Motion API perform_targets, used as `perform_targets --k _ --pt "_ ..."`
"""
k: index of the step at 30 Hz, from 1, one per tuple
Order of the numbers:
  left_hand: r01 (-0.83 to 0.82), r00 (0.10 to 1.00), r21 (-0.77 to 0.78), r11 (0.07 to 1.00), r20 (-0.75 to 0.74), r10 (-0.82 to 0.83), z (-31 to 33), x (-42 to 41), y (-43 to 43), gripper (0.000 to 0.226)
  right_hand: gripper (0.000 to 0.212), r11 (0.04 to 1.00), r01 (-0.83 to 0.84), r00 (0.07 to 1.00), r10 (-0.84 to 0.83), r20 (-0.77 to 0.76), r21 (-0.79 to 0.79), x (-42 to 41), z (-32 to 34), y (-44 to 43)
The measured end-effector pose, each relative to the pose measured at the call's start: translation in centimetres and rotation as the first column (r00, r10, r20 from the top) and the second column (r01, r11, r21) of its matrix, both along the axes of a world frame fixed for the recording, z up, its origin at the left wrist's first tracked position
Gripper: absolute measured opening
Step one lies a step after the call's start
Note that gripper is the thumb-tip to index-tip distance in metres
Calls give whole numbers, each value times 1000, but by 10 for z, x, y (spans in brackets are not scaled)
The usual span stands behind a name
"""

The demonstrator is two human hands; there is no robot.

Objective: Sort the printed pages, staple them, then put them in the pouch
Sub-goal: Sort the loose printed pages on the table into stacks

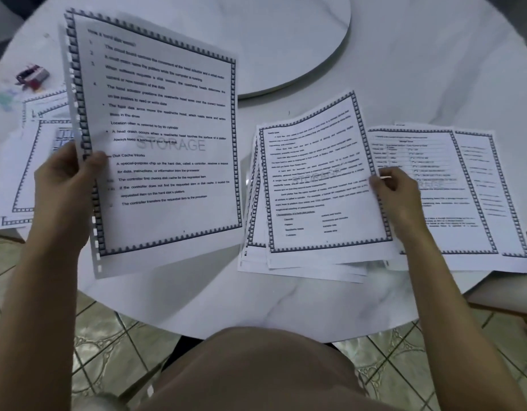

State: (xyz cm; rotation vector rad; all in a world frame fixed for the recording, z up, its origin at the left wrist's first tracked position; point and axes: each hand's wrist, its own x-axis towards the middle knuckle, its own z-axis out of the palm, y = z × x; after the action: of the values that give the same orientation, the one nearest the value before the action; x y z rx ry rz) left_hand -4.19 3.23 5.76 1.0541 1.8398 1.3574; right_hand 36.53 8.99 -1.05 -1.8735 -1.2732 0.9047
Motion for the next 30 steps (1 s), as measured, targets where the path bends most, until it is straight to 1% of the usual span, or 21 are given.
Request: perform_targets --k 1,3,4,5,7,9,10,12,15,17,18,19,20,21,22,23,24,26,28,30 --pt "-7 1000 -6 1000 10 7 -1 -2 0 30 21 1000 -8 999 8 -45 7 4 5 0" --pt "-11 1000 -14 1000 20 11 -2 -5 -1 29 7 999 1 991 4 -131 34 16 13 2" --pt "-11 1000 -20 1000 18 11 -3 -6 -1 29 5 999 23 986 -16 -168 42 22 16 4" --pt "-12 1000 -28 1000 12 12 -4 -7 -1 29 10 998 50 981 -40 -188 49 29 20 6" --pt "-15 1000 -53 998 -6 15 -8 -7 -2 28 11 993 107 977 -94 -192 56 43 25 10" --pt "0 1000 -99 995 -29 -2 -13 -9 -4 27 4 984 166 969 -150 -198 68 55 29 13" --pt "11 999 -125 992 -31 -15 -15 -9 -6 26 5 978 193 965 -174 -198 79 60 31 13" --pt "27 999 -167 986 -33 -33 -21 -10 -8 25 14 968 233 959 -213 -189 94 69 32 14" --pt "24 997 -247 969 -71 -43 -34 -10 -8 28 6 955 286 948 -269 -172 83 79 32 15" --pt "19 993 -312 950 -103 -53 -43 -13 -7 28 5 947 315 938 -300 -176 66 86 26 14" --pt "15 991 -341 940 -121 -59 -47 -15 -6 28 9 944 326 933 -313 -180 48 88 23 14" --pt "3 987 -368 930 -149 -62 -51 -17 -4 29 18 942 335 928 -325 -180 26 90 21 13" --pt "-18 981 -399 917 -185 -61 -55 -19 -2 30 26 940 342 925 -334 -181 13 91 17 13" --pt "-47 971 -430 902 -232 -60 -58 -20 0 32 30 940 342 923 -337 -187 -5 92 14 12" --pt "-79 960 -455 887 -276 -56 -61 -21 2 36 27 940 340 920 -337 -200 -19 92 12 10" --pt "-104 951 -467 878 -305 -49 -63 -20 4 41 18 941 337 917 -337 -211 -36 91 10 8" --pt "-118 950 -472 874 -311 -40 -65 -19 6 44 8 941 335 917 -336 -218 -40 90 8 7" --pt "-124 959 -472 873 -284 -17 -68 -16 8 47 12 947 318 922 -320 -218 -47 87 6 4" --pt "-122 968 -479 869 -252 -3 -72 -12 10 48 6 954 292 927 -298 -229 -60 82 4 2" --pt "-127 968 -482 867 -250 3 -75 -9 11 47 17 962 260 933 -274 -232 -87 74 4 0"
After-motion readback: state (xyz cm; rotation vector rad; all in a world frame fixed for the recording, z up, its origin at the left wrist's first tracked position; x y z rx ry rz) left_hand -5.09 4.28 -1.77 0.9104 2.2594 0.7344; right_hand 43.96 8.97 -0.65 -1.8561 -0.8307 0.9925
